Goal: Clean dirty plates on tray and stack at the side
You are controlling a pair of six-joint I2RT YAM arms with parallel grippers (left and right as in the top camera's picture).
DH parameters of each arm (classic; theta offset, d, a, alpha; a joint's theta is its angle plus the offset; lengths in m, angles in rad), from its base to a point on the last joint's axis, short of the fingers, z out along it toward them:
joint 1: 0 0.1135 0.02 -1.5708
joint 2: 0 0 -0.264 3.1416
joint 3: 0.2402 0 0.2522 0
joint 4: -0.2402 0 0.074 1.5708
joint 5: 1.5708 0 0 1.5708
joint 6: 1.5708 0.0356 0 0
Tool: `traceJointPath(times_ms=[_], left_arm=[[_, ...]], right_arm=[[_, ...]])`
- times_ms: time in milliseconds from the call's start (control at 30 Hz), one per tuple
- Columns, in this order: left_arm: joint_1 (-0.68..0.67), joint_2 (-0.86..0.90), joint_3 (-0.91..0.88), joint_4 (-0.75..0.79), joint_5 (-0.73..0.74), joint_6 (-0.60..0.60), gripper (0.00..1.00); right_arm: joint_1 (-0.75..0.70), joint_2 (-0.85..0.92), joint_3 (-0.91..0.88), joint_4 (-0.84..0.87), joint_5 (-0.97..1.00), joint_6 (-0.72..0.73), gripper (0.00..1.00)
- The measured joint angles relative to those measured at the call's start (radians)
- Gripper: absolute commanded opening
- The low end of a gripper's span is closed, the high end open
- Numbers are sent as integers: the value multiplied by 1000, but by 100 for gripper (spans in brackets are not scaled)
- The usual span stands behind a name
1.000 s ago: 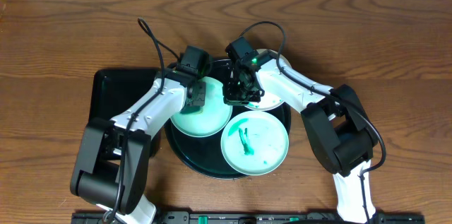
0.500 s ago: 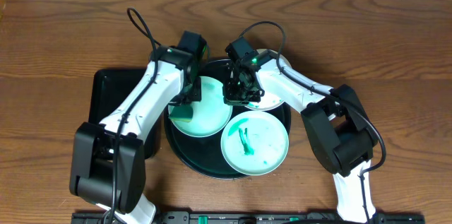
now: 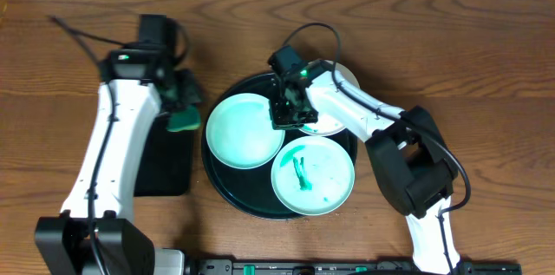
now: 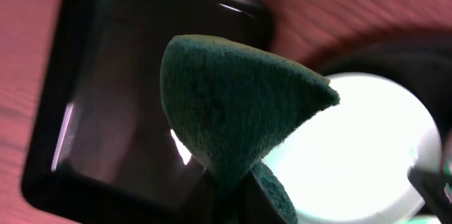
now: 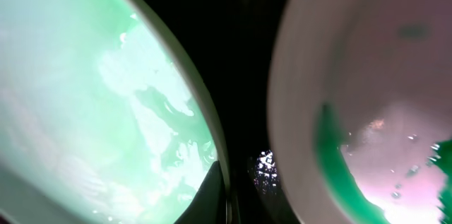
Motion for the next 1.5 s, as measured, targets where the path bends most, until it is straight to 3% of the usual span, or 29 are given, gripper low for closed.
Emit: traceJointPath(times_ms=[200,533,1167,1500], left_arm=[[88,3,0,0,0,0,8],[99,3,0,5,0,0,7],[99,3,0,5,0,0,7],[99,3,0,5,0,0,7]], right_arm=[[89,-60,20,-35,220,-30,1],[257,-227,34,-72,704,-96,1],[520,-269,34,-106,1505,-182,1],[549,-303,35,-129,1550,-182,1]])
